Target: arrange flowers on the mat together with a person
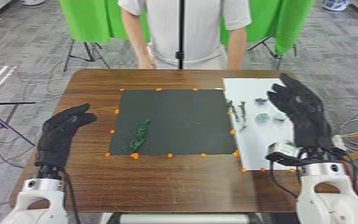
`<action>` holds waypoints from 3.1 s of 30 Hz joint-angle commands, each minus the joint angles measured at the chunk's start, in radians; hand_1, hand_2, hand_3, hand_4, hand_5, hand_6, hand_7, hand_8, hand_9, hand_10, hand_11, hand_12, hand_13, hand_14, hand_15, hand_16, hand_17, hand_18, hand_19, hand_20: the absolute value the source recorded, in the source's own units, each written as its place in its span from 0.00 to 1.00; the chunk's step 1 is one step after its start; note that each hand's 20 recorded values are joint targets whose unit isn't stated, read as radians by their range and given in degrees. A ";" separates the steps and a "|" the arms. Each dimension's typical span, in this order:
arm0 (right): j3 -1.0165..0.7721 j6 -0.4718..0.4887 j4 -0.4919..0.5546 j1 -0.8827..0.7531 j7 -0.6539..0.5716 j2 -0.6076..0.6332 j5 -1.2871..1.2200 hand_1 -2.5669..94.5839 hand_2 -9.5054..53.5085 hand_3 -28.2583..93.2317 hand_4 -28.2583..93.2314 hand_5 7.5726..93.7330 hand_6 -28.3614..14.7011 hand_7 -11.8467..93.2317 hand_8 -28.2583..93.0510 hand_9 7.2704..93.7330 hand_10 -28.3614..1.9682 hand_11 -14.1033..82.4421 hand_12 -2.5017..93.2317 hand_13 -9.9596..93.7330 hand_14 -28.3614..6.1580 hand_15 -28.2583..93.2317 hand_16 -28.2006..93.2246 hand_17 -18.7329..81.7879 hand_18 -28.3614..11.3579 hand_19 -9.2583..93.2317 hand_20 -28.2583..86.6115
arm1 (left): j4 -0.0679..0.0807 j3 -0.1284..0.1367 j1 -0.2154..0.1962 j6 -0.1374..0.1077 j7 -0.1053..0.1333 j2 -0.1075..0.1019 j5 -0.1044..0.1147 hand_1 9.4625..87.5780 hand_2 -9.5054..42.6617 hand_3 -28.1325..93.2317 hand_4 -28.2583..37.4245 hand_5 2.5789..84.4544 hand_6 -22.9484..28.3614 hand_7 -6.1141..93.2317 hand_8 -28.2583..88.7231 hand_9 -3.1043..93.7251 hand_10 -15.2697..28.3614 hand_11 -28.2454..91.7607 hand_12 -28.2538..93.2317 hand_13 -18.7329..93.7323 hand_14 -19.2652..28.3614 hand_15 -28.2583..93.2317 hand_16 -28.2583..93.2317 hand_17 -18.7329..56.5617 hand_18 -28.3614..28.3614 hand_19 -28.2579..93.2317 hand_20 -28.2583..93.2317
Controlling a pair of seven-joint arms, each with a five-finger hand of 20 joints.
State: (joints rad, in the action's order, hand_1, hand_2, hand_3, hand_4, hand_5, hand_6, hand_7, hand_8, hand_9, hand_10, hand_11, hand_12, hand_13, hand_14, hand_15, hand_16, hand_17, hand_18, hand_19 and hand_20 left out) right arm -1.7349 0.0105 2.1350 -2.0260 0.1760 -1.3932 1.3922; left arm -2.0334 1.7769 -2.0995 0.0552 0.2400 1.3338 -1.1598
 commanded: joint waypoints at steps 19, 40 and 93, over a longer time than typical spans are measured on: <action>-0.184 0.068 -0.048 -0.039 -0.578 0.239 1.234 0.35 0.00 0.82 0.00 0.67 0.65 0.31 0.16 0.74 0.54 0.39 0.27 0.73 0.49 0.51 0.46 0.48 0.35 0.43 0.58 | -0.007 0.003 -0.020 0.009 -0.028 -0.005 0.004 0.29 0.04 0.76 0.20 0.60 0.54 0.26 0.19 0.55 0.65 0.46 0.38 0.52 0.78 0.48 0.27 0.29 0.79 0.32 0.40; -0.066 0.125 -0.122 -0.038 -0.588 0.280 1.263 0.36 0.00 0.77 0.00 0.78 0.69 0.27 0.15 0.88 0.58 0.34 0.25 0.80 0.51 0.56 0.49 0.51 0.33 0.42 0.62 | -0.010 -0.003 -0.018 0.017 -0.038 -0.001 0.003 0.29 0.04 0.76 0.20 0.59 0.54 0.26 0.19 0.55 0.65 0.46 0.38 0.51 0.78 0.48 0.27 0.29 0.79 0.32 0.40; 0.589 -0.262 -0.162 0.338 -0.558 -0.083 1.133 0.59 0.00 0.76 0.06 0.92 0.67 0.34 0.33 0.97 0.56 0.49 0.37 0.74 0.38 0.83 0.58 0.46 0.24 0.63 0.66 | -0.013 -0.013 -0.012 0.016 -0.047 -0.051 0.006 0.27 0.04 0.76 0.18 0.59 0.54 0.25 0.19 0.54 0.66 0.46 0.39 0.51 0.78 0.48 0.27 0.28 0.79 0.32 0.39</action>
State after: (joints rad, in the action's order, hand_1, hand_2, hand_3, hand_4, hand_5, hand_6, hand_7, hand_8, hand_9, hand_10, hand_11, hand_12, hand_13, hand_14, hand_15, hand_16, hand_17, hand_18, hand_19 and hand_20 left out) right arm -1.2200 -0.2192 2.0053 -1.7168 -0.4208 -1.4338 2.5466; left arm -2.0352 1.7580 -2.0826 0.0869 0.2085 1.2886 -1.1593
